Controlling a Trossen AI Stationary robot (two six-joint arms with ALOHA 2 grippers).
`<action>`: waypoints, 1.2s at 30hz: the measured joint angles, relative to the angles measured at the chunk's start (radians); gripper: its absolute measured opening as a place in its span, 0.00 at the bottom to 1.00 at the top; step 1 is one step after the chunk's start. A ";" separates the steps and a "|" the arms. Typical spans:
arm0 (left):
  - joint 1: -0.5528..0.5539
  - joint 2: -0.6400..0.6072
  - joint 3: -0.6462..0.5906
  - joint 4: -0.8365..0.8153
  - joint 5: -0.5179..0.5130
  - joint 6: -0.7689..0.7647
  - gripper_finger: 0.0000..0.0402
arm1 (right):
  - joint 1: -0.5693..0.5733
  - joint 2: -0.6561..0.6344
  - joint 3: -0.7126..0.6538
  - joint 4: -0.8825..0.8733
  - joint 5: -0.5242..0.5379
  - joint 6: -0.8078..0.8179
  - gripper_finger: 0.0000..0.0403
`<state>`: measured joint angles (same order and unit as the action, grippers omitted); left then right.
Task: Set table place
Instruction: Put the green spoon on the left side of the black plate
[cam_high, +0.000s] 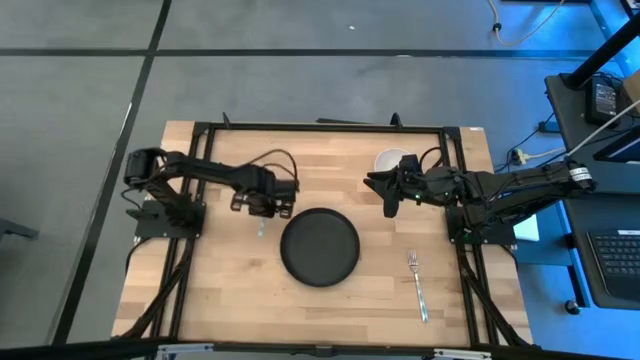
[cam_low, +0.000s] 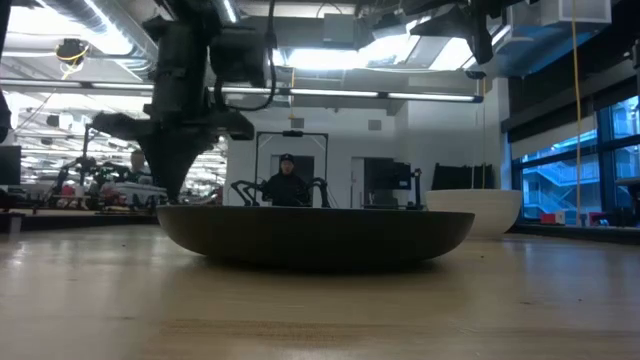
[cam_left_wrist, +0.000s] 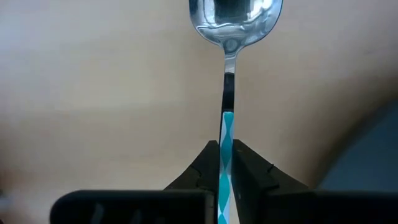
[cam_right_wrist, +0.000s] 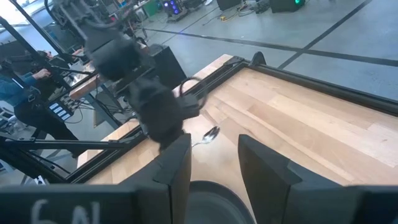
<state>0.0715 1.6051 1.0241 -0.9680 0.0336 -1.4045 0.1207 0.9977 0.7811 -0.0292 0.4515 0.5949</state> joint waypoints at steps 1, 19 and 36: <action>-0.026 0.000 0.000 -0.001 0.001 -0.039 0.05 | 0.000 0.000 0.000 -0.001 0.000 0.000 0.33; -0.301 -0.001 -0.042 0.089 -0.114 -0.404 0.05 | 0.000 0.000 0.000 -0.073 -0.056 -0.002 0.33; -0.313 -0.001 -0.177 0.251 -0.127 -0.396 0.05 | 0.000 0.000 0.000 -0.073 -0.053 -0.002 0.33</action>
<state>-0.2417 1.6044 0.8467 -0.7172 -0.0939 -1.8003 0.1204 0.9977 0.7811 -0.1024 0.3981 0.5934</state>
